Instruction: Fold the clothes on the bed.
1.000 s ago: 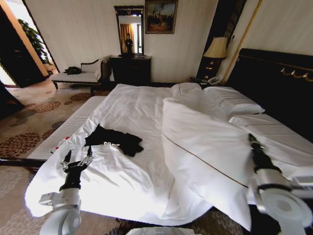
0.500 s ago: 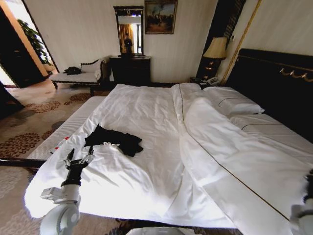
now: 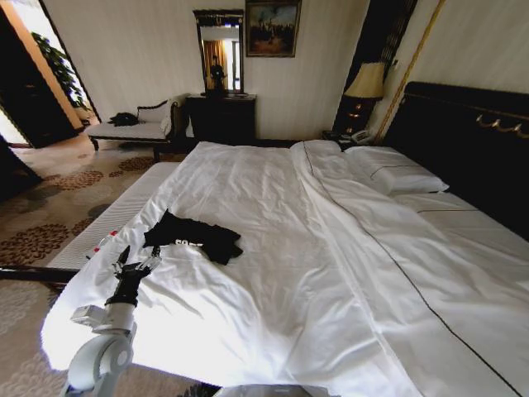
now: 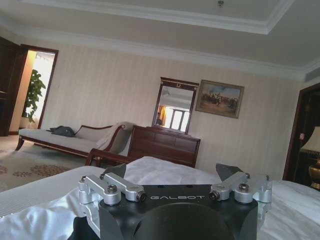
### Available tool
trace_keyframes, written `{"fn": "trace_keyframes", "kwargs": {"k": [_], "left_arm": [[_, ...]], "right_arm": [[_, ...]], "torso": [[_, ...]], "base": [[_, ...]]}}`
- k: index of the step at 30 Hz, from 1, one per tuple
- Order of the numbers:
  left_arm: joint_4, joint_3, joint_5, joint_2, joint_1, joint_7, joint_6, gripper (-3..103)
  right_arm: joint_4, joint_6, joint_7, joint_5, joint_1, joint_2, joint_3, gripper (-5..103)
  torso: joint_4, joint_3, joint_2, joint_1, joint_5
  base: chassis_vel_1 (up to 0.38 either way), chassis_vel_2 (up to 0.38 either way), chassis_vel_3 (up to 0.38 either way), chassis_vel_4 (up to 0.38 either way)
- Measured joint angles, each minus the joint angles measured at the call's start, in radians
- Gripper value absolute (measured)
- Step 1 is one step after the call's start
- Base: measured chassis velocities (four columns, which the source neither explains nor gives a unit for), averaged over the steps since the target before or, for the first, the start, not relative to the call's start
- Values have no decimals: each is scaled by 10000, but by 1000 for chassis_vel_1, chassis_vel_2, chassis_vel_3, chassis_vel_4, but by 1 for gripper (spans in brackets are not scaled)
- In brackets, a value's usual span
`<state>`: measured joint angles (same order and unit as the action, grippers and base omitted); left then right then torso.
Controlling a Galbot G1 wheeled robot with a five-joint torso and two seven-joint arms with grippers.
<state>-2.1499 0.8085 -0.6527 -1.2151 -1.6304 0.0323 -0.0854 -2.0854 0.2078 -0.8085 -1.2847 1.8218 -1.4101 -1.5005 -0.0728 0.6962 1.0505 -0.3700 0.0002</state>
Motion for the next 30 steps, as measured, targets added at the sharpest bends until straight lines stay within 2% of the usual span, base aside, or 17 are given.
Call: {"fn": "trace_keyframes", "kwargs": {"k": [6,13,18,22,24,25,26,27,29,30], "left_arm": [[7,76,9,10,-52,1,11,100],[87,99,-19,140,-15,1,22,100],[101,134,-42,128,-32,1,26,100],[33,139,-15,63,-107,2,23,100],[-8,138,-8,49,-109,3,23,100],[-39,135,-5,31,-105,4,23,100],[-57,130,-2,18,-96,4,23,100],[-78,109,4,-20,-69,3,24,100],[-78,91,9,-45,-55,3,25,100],[-78,61,17,-85,-30,2,25,100]], "right_arm": [[1228,72,47,179,-375,-130,866,1],[1994,-64,2,60,-481,-238,1254,1],[2342,-665,-445,-148,-419,-50,1245,1],[2558,-1649,-1315,-488,-328,386,856,3],[2563,-1839,-1506,-544,-233,428,765,3],[2521,-2047,-1743,-647,-117,437,666,3],[2448,-2199,-1924,-755,-35,436,601,14],[2121,-2600,-2397,-1046,175,400,443,14],[1911,-2765,-2590,-1151,290,367,377,14],[1550,-2949,-2781,-1215,468,296,312,24]], "torso": [[-5,0,0,1,-3],[-1,0,0,0,-2],[2,0,0,0,0],[5,0,-1,0,-2],[1,0,-1,0,-1],[-10,0,-1,-1,-1],[-16,0,-1,0,0],[-19,0,0,0,0],[-22,0,0,0,-2],[-20,-1,0,1,-4]], "base": [[0,0,0,0],[0,0,0,0],[0,0,0,0],[0,0,0,0],[0,0,0,0],[0,0,0,0],[0,0,0,0],[0,0,0,0],[0,0,0,0],[0,0,0,0]]}}
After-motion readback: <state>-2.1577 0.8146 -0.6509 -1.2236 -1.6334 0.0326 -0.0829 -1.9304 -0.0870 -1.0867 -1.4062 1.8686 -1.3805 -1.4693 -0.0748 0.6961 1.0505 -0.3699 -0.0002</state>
